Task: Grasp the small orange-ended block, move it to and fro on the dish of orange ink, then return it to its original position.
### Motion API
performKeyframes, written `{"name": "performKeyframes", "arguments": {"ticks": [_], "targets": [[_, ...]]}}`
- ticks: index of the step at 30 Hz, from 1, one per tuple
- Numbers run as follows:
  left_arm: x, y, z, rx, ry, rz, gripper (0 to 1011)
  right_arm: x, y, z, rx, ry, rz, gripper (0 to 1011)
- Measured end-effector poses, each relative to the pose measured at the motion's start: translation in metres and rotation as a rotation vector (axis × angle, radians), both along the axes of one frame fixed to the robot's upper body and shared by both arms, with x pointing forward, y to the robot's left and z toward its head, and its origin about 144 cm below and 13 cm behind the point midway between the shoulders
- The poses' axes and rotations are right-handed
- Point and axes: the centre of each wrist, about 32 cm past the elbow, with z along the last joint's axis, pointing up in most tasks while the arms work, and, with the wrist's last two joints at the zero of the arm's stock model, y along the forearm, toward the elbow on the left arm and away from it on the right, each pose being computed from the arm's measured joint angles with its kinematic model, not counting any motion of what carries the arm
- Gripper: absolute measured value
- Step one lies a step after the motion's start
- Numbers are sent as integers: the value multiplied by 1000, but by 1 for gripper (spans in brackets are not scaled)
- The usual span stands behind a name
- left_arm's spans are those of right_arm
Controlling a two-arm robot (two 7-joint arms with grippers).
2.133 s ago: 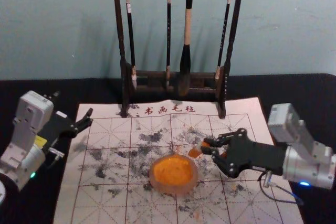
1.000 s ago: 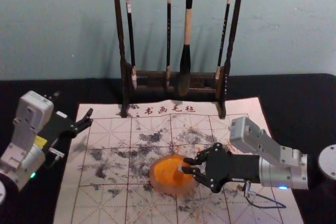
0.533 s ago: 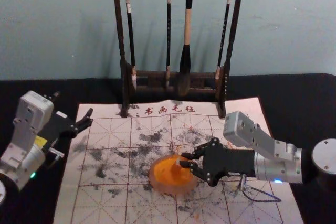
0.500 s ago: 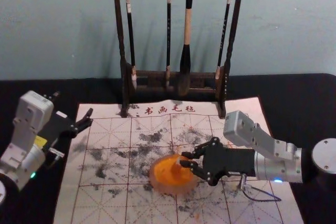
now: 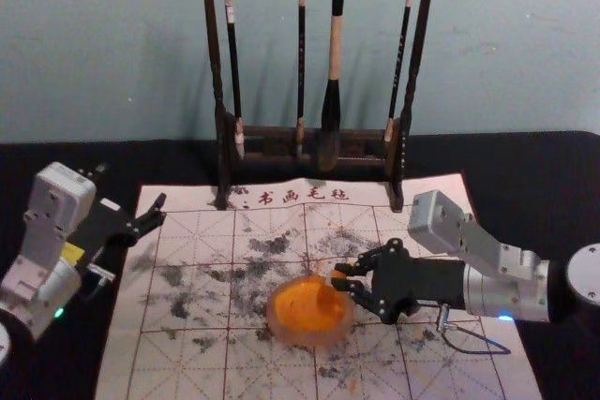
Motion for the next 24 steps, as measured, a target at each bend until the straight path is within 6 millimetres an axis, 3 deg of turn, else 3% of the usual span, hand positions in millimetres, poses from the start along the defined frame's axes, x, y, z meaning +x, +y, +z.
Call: {"name": "performKeyframes", "arguments": {"ticks": [24], "targets": [[0,0,0,0,0,0,1001,-16,0,0,10,25,64,101]]}}
